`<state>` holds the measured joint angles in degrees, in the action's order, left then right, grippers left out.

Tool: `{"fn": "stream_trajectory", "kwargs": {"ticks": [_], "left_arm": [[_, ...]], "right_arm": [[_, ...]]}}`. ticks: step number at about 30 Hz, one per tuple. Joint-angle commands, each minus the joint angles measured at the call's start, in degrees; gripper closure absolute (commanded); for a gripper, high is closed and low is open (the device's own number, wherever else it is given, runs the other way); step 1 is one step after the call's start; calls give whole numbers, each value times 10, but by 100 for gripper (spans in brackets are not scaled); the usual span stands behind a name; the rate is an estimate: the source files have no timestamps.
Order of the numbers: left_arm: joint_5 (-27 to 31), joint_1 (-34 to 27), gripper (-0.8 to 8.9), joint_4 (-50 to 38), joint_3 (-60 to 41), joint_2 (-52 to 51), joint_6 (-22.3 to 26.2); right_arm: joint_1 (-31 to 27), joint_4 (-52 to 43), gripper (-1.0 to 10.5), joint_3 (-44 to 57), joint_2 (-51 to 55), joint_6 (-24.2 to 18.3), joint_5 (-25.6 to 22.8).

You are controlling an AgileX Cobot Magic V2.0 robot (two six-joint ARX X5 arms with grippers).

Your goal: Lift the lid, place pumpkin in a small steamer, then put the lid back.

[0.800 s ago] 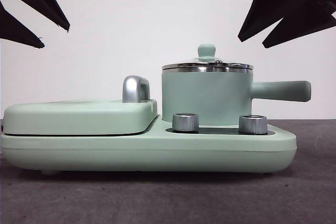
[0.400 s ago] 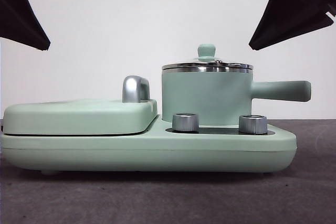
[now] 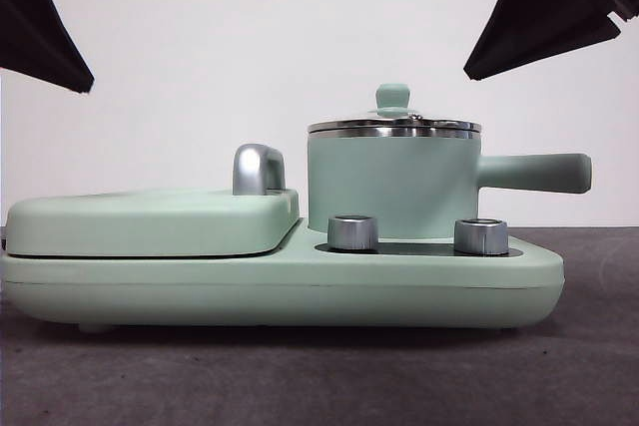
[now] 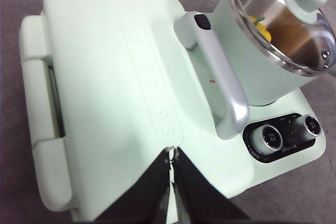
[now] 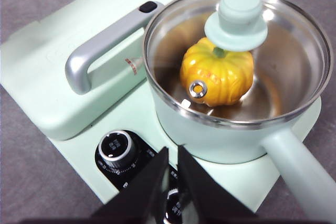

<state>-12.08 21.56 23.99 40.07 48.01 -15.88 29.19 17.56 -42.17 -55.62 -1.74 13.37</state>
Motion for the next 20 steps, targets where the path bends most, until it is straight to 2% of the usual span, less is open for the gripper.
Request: {"fn": "stream_trajectory", "kwargs": {"ticks": [1, 5, 12, 20], "left_arm": [[1, -15, 807, -28, -10, -21, 80], [1, -71, 807, -106, -78, -80, 81], [7, -158, 807, -193, -207, -224, 83], [68, -197, 807, -206, -324, -372, 84]], "right_arm": [[3, -14, 922, -3, -3, -2, 1], [3, -25, 922, -3, -3, -2, 1], [3, -26, 922, -3, -3, -2, 1], [3, -26, 922, -3, -3, -2, 1]]}}
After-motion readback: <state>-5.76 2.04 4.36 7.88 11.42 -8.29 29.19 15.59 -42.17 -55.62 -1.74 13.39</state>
